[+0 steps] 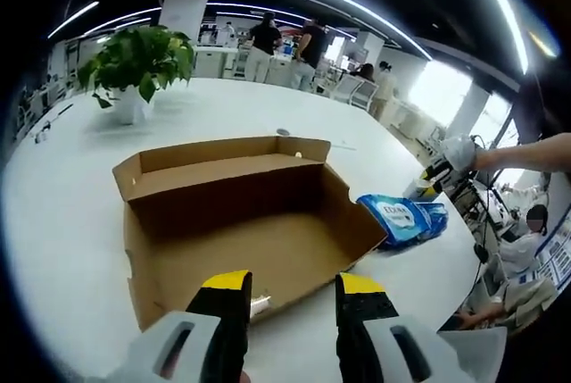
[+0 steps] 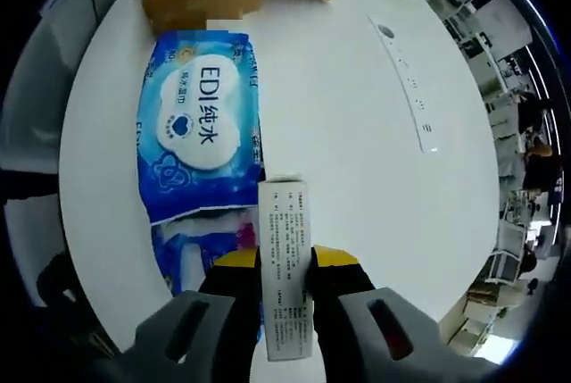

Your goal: Operate the shoe box by opening the lid, removing the specified soft item, and placing it in the target area until the item is outside and the box remains undamaged.

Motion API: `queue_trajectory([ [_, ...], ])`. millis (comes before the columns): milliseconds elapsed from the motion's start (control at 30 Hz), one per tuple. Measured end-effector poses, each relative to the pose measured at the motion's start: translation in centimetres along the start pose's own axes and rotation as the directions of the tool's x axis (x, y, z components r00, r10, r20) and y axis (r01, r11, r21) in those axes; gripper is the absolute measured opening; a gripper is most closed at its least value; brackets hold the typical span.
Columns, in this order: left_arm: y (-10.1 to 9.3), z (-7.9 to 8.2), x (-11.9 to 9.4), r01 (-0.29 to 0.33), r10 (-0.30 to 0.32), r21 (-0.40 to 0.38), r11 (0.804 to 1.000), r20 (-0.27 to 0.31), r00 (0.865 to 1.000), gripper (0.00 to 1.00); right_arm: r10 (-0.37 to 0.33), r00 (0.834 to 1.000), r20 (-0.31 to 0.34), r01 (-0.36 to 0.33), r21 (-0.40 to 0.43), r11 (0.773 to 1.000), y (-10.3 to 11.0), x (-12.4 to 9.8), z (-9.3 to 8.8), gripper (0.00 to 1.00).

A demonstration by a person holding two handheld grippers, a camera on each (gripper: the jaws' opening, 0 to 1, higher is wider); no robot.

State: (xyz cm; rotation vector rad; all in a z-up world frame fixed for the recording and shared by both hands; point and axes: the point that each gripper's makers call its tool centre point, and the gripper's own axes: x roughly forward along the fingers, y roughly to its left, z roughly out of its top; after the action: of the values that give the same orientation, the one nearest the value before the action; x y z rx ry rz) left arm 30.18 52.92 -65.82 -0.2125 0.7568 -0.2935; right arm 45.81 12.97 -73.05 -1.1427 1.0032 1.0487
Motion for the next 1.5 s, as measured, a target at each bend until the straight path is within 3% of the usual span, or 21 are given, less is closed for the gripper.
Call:
queue_trajectory([
  [1500,0.1,-0.2,0.6,0.000,0.000,-0.004,1.000,-0.008,1.000,0.38,0.003,0.994,-0.113,-0.015,-0.108,0.994,0.5,1.7,-1.8,0.18],
])
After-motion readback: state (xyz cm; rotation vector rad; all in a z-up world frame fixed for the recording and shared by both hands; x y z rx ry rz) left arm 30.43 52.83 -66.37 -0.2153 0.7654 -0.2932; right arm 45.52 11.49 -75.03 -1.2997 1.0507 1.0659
